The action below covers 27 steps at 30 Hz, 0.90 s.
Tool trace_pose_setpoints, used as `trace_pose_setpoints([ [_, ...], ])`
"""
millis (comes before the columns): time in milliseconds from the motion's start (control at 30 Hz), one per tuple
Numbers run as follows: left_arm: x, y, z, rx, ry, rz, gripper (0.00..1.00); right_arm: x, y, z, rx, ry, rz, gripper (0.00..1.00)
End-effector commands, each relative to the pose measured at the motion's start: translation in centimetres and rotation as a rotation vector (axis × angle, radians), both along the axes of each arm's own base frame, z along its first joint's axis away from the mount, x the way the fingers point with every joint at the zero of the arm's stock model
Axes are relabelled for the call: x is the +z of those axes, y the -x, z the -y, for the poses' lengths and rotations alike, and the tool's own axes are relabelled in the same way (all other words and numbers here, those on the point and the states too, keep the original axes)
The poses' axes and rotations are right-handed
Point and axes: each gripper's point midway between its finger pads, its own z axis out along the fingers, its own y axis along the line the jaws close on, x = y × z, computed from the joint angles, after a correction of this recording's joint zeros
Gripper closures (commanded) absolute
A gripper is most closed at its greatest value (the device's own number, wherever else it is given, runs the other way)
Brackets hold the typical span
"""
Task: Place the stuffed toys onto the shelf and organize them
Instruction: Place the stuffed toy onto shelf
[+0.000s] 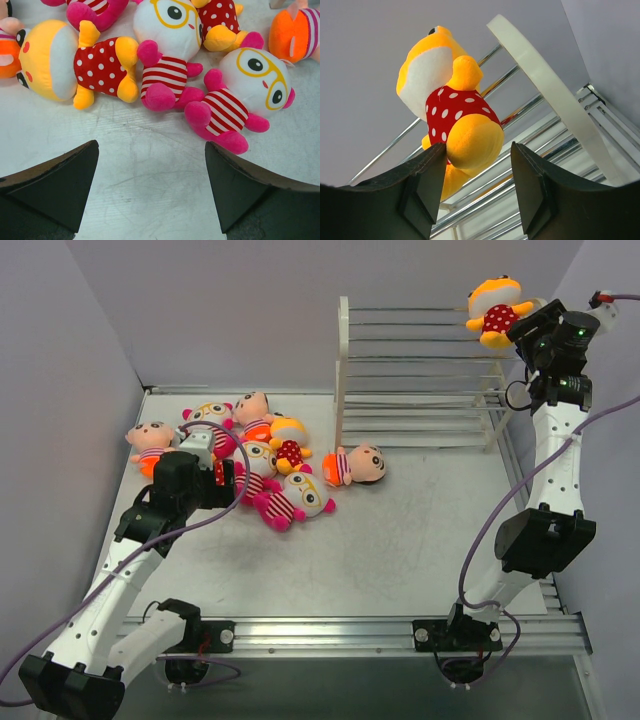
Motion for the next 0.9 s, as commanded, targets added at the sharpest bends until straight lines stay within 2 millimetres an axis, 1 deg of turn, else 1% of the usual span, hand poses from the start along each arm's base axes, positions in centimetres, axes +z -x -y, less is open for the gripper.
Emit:
trace_pose_setpoints([
  [0, 0.5, -0.1, 0.1, -0.001, 0.013, 0.014, 0.04, 2.7, 1.0, 0.3, -0.011, 0.034, 0.065, 0.46],
  [33, 0.5, -0.1, 0.1, -0.001, 0.013, 0.014, 0.04, 2.8, 1.1, 0.2, -0.007, 0.035, 0.068, 0.46],
  [133, 0.4, -0.1, 0.1, 0.000, 0.014, 0.013, 0.04, 2.9, 1.1, 0.1, -0.005, 0.029, 0.076, 0.51],
  [267, 0.5, -0.1, 0.1, 0.000, 0.015, 0.016, 0.04, 2.6, 0.7, 0.0, 0.001, 0.004, 0.087, 0.61],
  [333, 0.5, -0.1, 0.1, 0.000, 0.014, 0.014, 0.04, 2.6, 0.7, 0.1, -0.007, -0.018, 0.097, 0.64],
  [367, 0.5, -0.1, 0.1, 0.000, 0.014, 0.014, 0.04, 2.4, 0.5, 0.1, -0.008, -0.028, 0.103, 0.68],
  [433, 0.5, -0.1, 0.1, 0.000, 0.012, 0.015, 0.04, 2.4, 0.5, 0.1, -0.010, -0.055, 0.113, 0.73],
  [467, 0.5, -0.1, 0.1, 0.000, 0.012, 0.015, 0.04, 2.1, 0.5, 0.1, -0.009, -0.065, 0.113, 0.79],
  [500, 0.4, -0.1, 0.1, 0.000, 0.012, 0.013, 0.04, 1.9, 0.4, 0.1, -0.006, -0.075, 0.110, 0.81],
  [533, 0.5, -0.1, 0.1, 0.000, 0.014, 0.014, 0.04, 2.6, 0.3, 0.1, -0.002, -0.077, 0.137, 0.83],
  [600, 0.5, -0.1, 0.1, 0.001, 0.014, 0.014, 0.04, 2.7, 0.3, 0.0, 0.016, -0.101, 0.148, 0.89],
  [700, 0.5, -0.1, 0.2, -0.002, 0.015, 0.016, 0.04, 3.1, 0.3, 0.2, 0.029, -0.114, 0.160, 0.92],
  [867, 0.5, 0.0, 0.1, 0.000, 0.014, 0.016, 0.04, 3.1, 0.6, 0.5, 0.028, -0.121, 0.152, 0.94],
])
